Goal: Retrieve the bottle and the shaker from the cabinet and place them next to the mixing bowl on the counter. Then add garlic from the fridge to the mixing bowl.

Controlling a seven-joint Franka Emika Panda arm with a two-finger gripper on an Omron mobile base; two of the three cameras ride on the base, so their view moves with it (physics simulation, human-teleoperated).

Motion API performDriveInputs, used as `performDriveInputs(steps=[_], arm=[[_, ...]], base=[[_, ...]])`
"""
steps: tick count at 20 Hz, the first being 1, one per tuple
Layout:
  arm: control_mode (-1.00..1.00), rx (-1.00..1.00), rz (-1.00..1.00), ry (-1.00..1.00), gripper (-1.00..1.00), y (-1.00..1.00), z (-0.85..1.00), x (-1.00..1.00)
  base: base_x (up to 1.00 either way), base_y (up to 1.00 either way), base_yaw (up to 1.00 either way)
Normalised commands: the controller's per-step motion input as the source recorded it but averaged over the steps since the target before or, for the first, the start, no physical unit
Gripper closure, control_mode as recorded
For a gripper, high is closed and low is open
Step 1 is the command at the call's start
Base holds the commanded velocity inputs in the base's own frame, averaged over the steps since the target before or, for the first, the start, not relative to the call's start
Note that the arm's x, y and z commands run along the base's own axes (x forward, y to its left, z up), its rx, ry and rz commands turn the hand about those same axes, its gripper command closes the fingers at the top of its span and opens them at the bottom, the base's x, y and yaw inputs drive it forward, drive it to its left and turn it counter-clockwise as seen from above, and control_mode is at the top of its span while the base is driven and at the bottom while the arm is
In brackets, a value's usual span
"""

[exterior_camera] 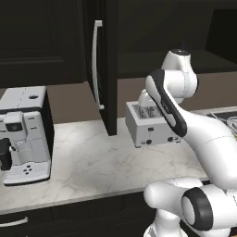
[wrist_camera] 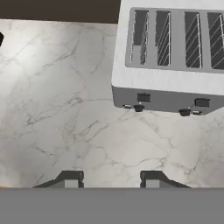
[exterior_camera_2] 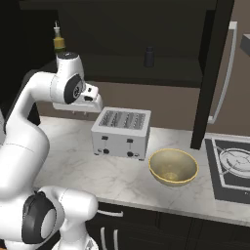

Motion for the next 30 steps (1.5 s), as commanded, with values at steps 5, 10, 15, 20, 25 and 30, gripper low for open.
performDriveInputs(steps=[5, 10, 15, 20, 25, 30], arm=[[-1.0, 0.01, 0.0, 0.0, -1.0, -0.21, 0.13, 0.0], [-1.0, 0.0, -0.02, -0.04, -1.0, -0.31, 0.44, 0.0], [-1.0, 0.0, -0.08, -0.06, -1.0, -0.41, 0.57, 0.04], [-1.0, 0.02, -0.17, -0.02, -1.0, -0.52, 0.5, 0.35], [-1.0, 0.12, -0.1, -0.23, -1.0, -0.56, 0.5, 0.36], [-1.0, 0.06, -0.05, -0.48, -1.0, -0.33, 0.48, 0.03]], base=[[0.0, 0.0, 0.0], [0.0, 0.0, 0.0], [0.0, 0.0, 0.0], [0.0, 0.0, 0.0], [0.0, 0.0, 0.0], [0.0, 0.0, 0.0]])
